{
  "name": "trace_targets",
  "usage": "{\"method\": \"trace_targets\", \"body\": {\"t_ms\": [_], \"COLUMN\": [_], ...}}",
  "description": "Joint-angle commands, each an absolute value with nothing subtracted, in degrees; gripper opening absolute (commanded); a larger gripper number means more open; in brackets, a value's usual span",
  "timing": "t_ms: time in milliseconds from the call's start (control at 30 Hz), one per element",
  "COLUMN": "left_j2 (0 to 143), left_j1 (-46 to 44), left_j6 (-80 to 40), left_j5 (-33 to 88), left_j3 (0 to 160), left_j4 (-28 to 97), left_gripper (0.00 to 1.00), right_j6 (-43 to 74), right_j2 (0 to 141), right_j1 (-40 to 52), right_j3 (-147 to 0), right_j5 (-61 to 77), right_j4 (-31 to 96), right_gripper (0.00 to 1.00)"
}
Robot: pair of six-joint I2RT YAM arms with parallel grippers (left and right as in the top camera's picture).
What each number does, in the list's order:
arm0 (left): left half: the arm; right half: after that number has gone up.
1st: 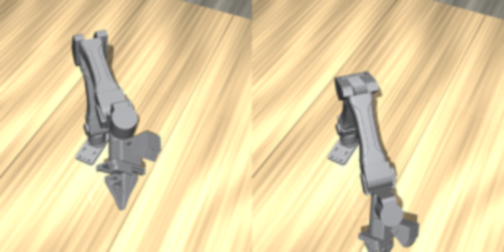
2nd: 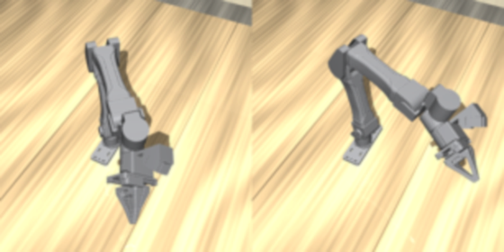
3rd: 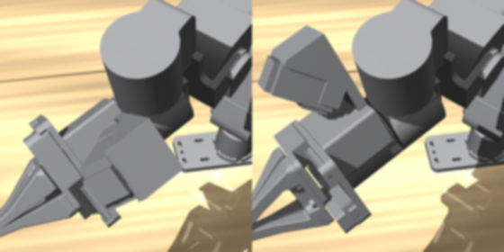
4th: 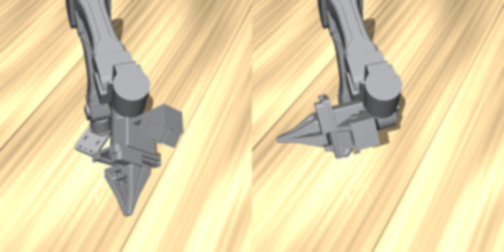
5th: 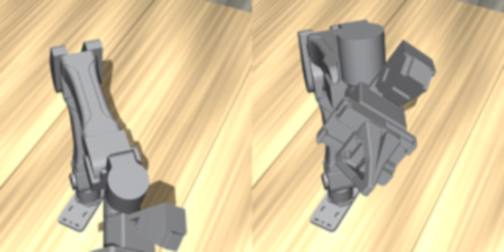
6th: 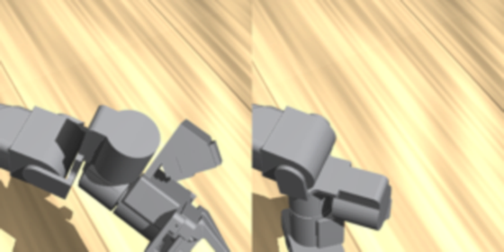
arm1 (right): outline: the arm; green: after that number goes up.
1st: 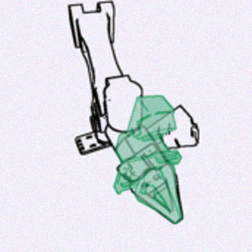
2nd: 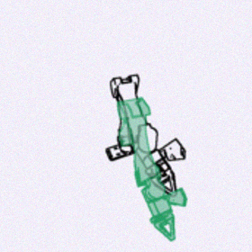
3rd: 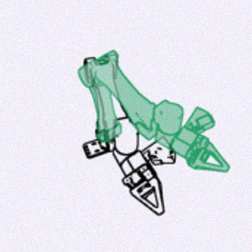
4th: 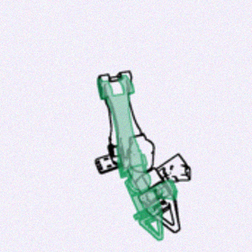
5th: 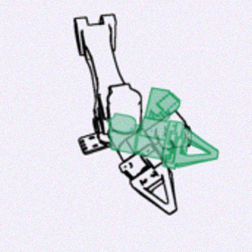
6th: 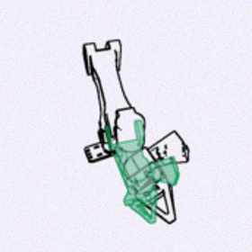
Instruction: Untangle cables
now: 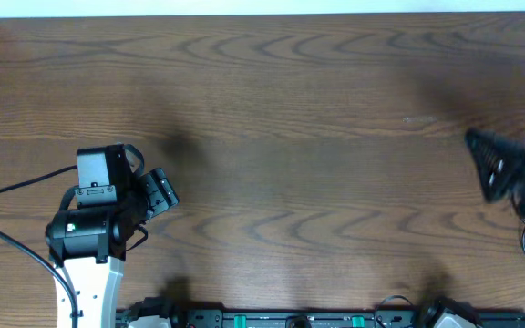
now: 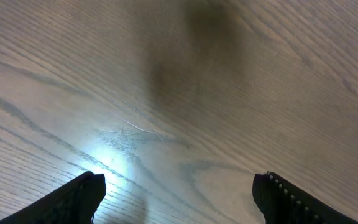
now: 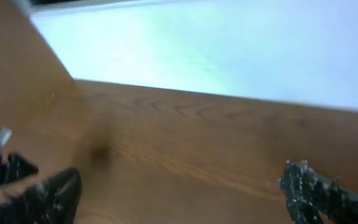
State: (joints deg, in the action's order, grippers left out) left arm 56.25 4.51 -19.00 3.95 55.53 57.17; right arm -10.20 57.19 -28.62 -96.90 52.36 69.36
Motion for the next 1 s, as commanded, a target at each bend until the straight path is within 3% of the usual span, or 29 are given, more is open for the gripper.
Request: {"method": "trace_targets", "body": {"t_ms": [0, 333, 767, 967], "left_j2": [56.03, 56.03, 56.03, 56.03], "left_j1": [4.82, 4.82, 4.82, 4.82], "left_j6": [-17.82, -17.58, -16.32, -16.32], "left_j5": [2.98, -1.08, -1.06, -1.06], "left_j3": [56.21, 56.21, 56.21, 56.21], "left_j4": [57.39, 58.22, 57.8, 57.6], "left_gripper": [0.81, 0.81, 0.81, 0.81], "right_j6": [-11.44, -14.39, -21.5, -21.47], "right_j2": [52.47, 36.99, 26.59, 21.74], "right_j1": [-28.49, -27.24, -8.47, -5.17], "right_j3": [-97.06, -96.9, -97.08, -97.12], "right_j5": [53.56, 58.22, 55.24, 41.3], "right_j4": [71.4, 73.47, 89.21, 97.17], "right_gripper": [0.98, 0.99, 0.99, 0.99]}}
